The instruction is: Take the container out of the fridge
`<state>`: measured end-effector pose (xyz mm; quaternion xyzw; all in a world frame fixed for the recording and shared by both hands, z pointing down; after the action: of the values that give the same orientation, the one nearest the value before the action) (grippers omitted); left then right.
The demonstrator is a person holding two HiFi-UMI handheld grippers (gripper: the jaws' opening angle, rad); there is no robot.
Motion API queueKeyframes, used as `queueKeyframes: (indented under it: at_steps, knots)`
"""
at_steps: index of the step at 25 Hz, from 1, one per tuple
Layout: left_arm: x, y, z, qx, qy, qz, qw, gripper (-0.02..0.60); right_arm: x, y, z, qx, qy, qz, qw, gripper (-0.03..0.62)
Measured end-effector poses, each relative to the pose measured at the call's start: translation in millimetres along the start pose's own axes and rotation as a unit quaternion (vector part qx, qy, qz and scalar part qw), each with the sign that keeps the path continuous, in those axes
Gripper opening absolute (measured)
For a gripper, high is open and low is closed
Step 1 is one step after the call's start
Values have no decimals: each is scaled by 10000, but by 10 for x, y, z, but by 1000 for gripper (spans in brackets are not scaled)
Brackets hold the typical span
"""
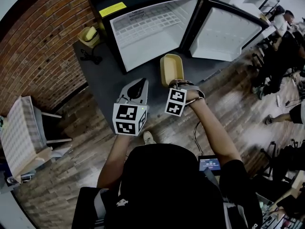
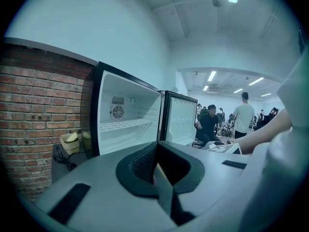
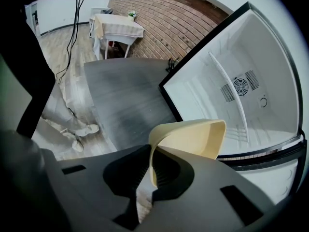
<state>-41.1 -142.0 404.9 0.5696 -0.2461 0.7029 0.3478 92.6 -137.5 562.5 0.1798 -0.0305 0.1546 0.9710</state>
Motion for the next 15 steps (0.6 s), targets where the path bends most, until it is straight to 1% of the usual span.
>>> queueKeyframes:
  at_steps: [9, 15]
  knots:
    - [41, -405, -94, -4, 76, -53, 10000, 14, 238, 373, -300, -81, -111, -110, 9998, 49]
    - [92, -611, -241, -35, 78, -53, 9999, 14, 278, 597, -556, -62, -319, -134, 9994, 49]
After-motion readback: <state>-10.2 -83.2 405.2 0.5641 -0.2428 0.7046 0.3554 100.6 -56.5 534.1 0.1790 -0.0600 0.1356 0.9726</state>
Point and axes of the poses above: the fingertips, and each gripper's own axes: z forward along the fingers, y to its left, x out of its underside, the point moved 4 cm from there along -z, backward along the fingers, and after that the axes turned 9 degrees about -x, right-handed, at the moved point
